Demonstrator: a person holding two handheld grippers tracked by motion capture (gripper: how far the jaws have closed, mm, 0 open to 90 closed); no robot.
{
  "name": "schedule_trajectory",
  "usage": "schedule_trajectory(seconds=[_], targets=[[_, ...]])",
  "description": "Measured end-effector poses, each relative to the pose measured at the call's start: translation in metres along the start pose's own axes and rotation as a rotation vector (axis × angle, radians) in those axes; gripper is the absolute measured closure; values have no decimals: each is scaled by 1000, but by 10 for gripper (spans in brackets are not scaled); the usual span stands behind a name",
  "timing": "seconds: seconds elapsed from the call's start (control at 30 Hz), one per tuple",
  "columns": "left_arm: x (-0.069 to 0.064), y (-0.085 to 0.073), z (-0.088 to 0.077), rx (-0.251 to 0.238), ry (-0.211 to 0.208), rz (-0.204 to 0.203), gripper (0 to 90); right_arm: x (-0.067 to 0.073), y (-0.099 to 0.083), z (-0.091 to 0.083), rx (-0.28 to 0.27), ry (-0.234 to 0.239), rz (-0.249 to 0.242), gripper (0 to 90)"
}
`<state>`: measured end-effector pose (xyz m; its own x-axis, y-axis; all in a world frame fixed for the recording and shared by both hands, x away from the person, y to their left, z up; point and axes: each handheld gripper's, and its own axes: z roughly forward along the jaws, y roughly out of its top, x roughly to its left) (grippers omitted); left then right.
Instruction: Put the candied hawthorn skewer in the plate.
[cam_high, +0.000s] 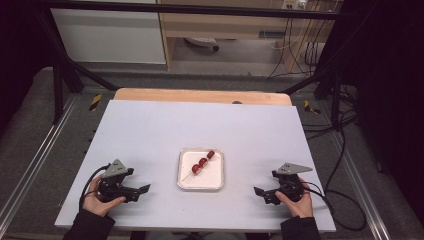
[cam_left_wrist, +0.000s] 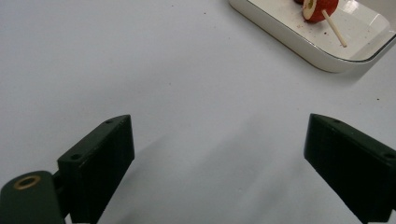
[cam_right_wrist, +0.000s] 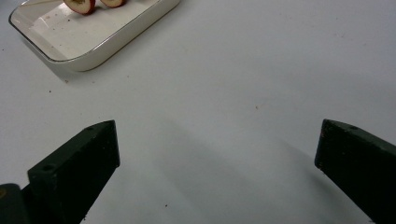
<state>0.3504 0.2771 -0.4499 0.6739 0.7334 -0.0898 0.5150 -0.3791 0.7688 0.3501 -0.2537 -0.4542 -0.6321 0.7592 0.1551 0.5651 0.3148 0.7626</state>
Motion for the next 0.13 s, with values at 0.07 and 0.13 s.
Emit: schedule_trajectory(seconds=[0.07, 0.13], targets=[[0, -1, 0, 5, 1, 2, 83, 0, 0, 0, 0, 0, 0, 4], [0, -1, 0, 4, 4, -4, 80, 0, 0, 0, 2, 1, -1, 4]])
